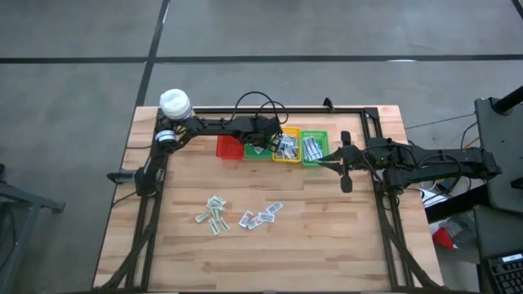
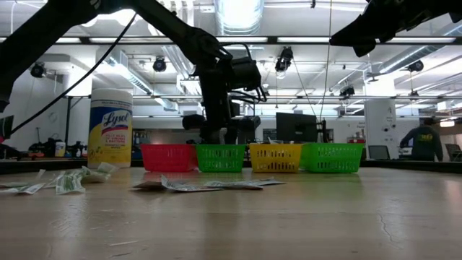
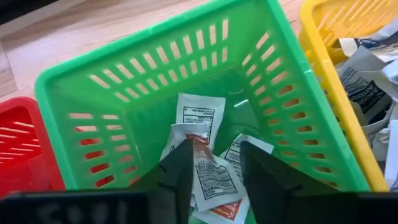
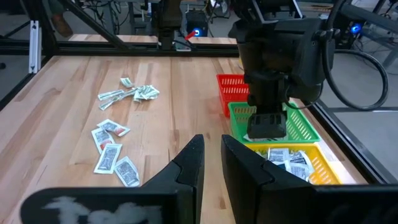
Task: Pick & Place First Aid Supplies
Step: Put the orange ointment pack into the left green bin
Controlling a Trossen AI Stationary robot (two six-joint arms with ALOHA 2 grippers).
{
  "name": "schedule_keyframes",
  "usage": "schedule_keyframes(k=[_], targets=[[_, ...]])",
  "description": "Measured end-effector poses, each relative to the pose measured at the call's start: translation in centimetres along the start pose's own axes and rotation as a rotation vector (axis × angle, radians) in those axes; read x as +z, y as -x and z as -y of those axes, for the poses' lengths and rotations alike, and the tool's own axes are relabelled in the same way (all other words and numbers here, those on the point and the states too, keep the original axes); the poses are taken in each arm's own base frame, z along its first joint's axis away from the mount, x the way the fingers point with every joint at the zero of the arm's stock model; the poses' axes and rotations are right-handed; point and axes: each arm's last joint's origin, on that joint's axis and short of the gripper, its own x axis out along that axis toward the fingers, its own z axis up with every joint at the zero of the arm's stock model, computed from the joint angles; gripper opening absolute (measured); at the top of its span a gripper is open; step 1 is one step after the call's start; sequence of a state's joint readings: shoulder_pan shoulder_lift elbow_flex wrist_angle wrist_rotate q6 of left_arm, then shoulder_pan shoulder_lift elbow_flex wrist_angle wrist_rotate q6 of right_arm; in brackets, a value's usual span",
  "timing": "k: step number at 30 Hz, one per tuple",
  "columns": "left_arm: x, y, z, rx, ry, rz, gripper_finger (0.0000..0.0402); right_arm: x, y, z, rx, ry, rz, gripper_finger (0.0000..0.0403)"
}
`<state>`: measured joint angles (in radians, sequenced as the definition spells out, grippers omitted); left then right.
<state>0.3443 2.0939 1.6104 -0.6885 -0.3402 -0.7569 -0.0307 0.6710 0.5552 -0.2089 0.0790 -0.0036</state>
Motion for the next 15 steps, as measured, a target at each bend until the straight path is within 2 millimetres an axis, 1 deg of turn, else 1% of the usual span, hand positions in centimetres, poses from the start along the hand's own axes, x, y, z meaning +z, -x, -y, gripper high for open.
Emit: schedule_keyframes(k=[2, 5, 12, 15], targets=[[0.0, 0.1, 0.0, -0.015, -0.008, -0.011, 0.0142, 0.0, 0.0, 0.0, 0.0, 0.0, 0.0, 0.0052], [0.3, 1.0, 0.0, -0.048, -0.027, -0.011, 0.0159, 0.0, 0.0, 0.0, 0.0, -0.001, 0.0, 0.0052], [1.4, 3.7, -0.3, -0.087, -0.023, 0.046, 0.0163, 0.0, 0.0, 0.0, 0.0, -0.001, 0.003, 0.0052], [1.8, 5.1, -0.5, -0.11, -0.013, 0.073, 0.0163, 0.0, 0.0, 0.0, 0.0, -0.003, 0.003, 0.0052]])
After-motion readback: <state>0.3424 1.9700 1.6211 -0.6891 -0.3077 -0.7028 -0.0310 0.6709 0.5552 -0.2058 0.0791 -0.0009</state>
